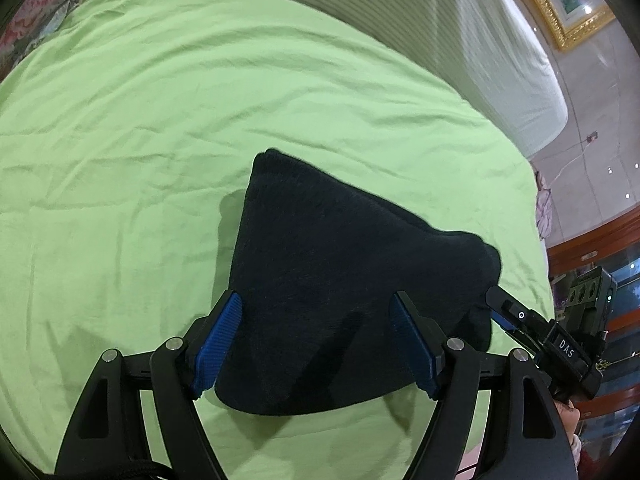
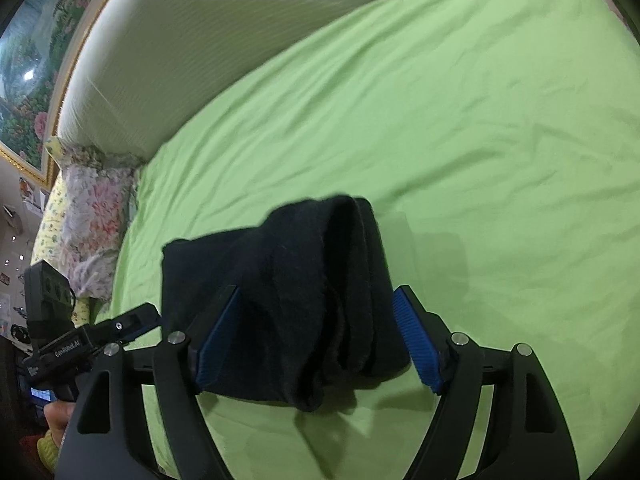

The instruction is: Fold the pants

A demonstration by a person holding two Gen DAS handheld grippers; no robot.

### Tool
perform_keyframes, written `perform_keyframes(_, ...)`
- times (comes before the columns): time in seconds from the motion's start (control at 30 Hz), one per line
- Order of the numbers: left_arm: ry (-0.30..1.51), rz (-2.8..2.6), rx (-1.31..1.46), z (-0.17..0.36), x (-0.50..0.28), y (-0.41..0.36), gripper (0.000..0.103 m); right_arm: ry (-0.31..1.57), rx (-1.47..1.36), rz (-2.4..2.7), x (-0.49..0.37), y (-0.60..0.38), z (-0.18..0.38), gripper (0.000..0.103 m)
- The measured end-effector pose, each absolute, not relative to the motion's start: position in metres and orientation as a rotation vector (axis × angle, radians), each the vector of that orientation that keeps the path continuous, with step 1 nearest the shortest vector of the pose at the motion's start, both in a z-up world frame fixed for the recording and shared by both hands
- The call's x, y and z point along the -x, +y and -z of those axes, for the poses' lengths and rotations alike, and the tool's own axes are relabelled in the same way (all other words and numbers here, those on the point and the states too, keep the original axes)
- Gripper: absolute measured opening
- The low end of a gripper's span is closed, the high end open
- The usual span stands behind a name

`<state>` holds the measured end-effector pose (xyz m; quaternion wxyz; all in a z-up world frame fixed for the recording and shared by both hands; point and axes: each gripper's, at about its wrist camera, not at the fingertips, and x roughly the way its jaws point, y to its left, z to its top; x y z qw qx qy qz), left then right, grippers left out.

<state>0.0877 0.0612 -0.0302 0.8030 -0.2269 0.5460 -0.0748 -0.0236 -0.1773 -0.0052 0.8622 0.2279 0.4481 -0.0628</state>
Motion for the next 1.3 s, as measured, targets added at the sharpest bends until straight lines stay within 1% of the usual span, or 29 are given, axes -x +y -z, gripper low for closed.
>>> perform_keyframes(0.4, 1.229, 0.121, 0.546, 0.062, -0.098, 0.069, 0.077, 0.987, -0.588, 0.081, 0.021, -0.194, 0.036, 0.076)
perform_keyframes(0.6, 1.229, 0.105, 0.525, 0.071, -0.103, 0.067, 0.077, 1.005, -0.656, 0.053, 0.019, -0.204, 0.046, 0.070)
perform_keyframes(0.73, 1.228, 0.107, 0.528, 0.076, -0.107, 0.070, 0.076, 1.012, -0.626, 0.049, 0.019, -0.200, 0.044, 0.067)
perform_keyframes(0.77, 1.229, 0.108, 0.531, 0.077, -0.107, 0.070, 0.075, 1.013, -0.624, 0.050, 0.019, -0.199, 0.044, 0.067)
perform_keyframes(0.83, 1.228, 0.117, 0.539, 0.078, -0.108, 0.070, 0.069, 1.013, -0.621, 0.051, 0.018, -0.198, 0.044, 0.066)
perform_keyframes(0.87, 1.229, 0.133, 0.546, 0.079, -0.109, 0.069, 0.063, 1.013, -0.619, 0.052, 0.018, -0.197, 0.044, 0.066)
perform_keyframes(0.9, 1.230, 0.133, 0.539, 0.079, -0.109, 0.069, 0.061, 1.013, -0.614, 0.052, 0.017, -0.196, 0.043, 0.064)
perform_keyframes(0.93, 1.224, 0.138, 0.529, 0.077, -0.109, 0.068, 0.059, 1.013, -0.608, 0.051, 0.017, -0.195, 0.043, 0.062)
perform_keyframes(0.97, 1.221, 0.146, 0.524, 0.076, -0.109, 0.068, 0.055, 1.012, -0.603, 0.050, 0.017, -0.194, 0.042, 0.060)
perform_keyframes(1.03, 1.212, 0.166, 0.519, 0.072, -0.108, 0.066, 0.048, 1.008, -0.594, 0.044, 0.017, -0.191, 0.040, 0.053)
perform_keyframes(1.1, 1.198, 0.177, 0.519, 0.068, -0.106, 0.066, 0.041, 0.998, -0.585, 0.036, 0.020, -0.189, 0.037, 0.049)
perform_keyframes(1.13, 1.192, 0.180, 0.517, 0.066, -0.104, 0.067, 0.040, 0.992, -0.581, 0.030, 0.020, -0.187, 0.035, 0.046)
perform_keyframes(1.2, 1.187, 0.183, 0.517, 0.064, -0.103, 0.067, 0.035, 0.982, -0.572, 0.024, 0.022, -0.184, 0.032, 0.044)
perform_keyframes(1.3, 1.172, 0.195, 0.520, 0.058, -0.101, 0.067, 0.031, 0.967, -0.566, 0.016, 0.023, -0.181, 0.028, 0.042)
